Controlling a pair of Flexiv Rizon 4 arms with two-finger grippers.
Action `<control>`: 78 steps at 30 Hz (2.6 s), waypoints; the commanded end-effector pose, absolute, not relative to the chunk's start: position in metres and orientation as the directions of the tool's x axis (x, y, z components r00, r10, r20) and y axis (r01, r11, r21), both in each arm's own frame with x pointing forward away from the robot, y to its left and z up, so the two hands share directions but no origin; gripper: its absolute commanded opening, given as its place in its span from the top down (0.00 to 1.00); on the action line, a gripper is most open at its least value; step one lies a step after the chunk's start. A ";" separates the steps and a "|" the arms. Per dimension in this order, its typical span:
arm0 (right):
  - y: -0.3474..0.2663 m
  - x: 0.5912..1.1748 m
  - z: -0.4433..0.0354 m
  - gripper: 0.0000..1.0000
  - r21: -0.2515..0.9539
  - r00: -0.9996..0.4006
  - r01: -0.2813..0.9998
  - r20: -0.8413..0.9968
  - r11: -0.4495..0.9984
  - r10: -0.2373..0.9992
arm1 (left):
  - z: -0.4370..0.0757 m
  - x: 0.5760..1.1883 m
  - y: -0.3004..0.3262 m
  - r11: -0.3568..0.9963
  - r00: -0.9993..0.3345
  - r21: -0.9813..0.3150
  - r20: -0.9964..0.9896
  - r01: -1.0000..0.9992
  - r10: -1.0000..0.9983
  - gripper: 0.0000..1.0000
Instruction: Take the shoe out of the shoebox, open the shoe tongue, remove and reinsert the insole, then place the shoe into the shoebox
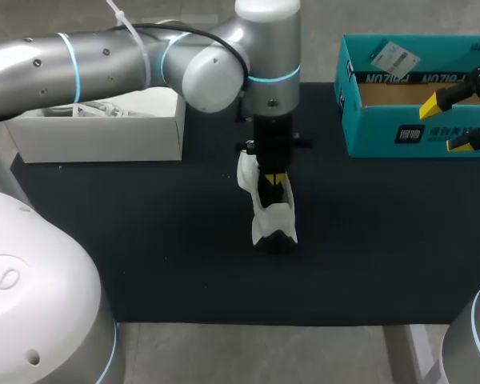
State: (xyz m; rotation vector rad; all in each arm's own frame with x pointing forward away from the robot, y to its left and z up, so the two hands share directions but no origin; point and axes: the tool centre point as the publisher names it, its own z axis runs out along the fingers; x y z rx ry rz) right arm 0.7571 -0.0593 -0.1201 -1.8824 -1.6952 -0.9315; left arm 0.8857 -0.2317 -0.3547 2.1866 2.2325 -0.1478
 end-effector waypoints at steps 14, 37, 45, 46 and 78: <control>-0.058 0.758 -0.120 0.00 0.112 0.025 0.982 0.725 -0.153 0.688 | -0.357 0.888 -0.223 0.043 -0.046 -0.049 -0.062 0.998 0.997 0.00; -0.058 0.758 -0.120 0.00 0.112 0.025 0.982 0.725 -0.153 0.688 | -0.339 0.899 -0.217 0.056 -0.057 -0.023 -0.054 0.998 0.997 0.00; -0.058 0.758 -0.120 0.00 0.112 0.025 0.982 0.725 -0.153 0.688 | -0.326 0.913 -0.217 0.083 -0.081 0.012 -0.078 0.997 0.994 0.00; -0.058 0.758 -0.120 0.00 0.112 0.025 0.982 0.725 -0.153 0.688 | -0.324 0.915 -0.217 0.085 -0.083 0.015 -0.080 0.996 0.993 0.00; -0.058 0.758 -0.120 0.00 0.112 0.025 0.982 0.725 -0.153 0.688 | -0.322 0.933 -0.210 0.132 -0.131 0.005 -0.069 0.991 0.989 1.00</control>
